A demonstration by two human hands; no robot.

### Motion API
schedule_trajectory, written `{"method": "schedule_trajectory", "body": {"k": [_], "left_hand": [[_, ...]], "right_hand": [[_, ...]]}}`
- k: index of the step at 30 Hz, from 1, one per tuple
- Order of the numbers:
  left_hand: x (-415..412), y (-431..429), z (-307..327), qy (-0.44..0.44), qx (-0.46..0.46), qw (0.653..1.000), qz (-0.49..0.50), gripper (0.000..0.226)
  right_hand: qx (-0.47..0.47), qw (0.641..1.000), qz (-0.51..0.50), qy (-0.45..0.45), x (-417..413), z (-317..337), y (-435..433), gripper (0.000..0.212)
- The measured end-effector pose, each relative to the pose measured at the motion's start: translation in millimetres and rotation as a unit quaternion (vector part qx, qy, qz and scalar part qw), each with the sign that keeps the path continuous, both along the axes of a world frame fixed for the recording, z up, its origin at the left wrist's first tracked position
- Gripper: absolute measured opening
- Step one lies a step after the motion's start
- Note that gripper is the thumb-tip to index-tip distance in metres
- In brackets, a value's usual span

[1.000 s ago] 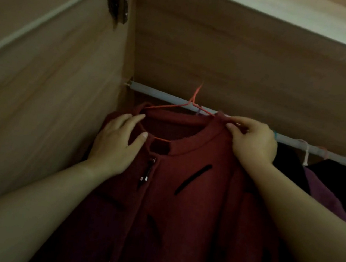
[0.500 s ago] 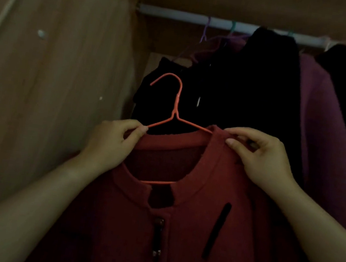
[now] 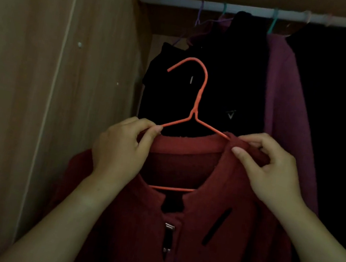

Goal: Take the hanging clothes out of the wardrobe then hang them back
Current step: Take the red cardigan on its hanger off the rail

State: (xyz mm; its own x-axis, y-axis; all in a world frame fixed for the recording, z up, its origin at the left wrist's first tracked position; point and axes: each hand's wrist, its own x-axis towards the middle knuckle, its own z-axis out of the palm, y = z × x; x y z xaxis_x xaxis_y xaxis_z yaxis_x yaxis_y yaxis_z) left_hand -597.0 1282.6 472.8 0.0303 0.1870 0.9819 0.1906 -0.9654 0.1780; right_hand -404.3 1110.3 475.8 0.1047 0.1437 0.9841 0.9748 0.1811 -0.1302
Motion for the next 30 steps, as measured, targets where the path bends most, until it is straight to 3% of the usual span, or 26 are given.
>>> {"method": "schedule_trajectory", "body": {"k": [9, 21, 30], "left_hand": [[-70, -124, -41, -0.021, 0.011, 0.999, -0.046, 0.026], [-138, -317, -82, 0.056, 0.014, 0.989, -0.133, 0.025], [-176, -479, -186, 0.160, -0.064, 0.958, -0.229, 0.024]], "right_hand": [[0.046, 0.992, -0.111, 0.029, -104, -51, -135, 0.024], [0.054, 0.971, -0.200, 0.121, -211, -122, -349, 0.019], [0.000, 0.940, -0.245, 0.237, -285, -228, -526, 0.018]]}}
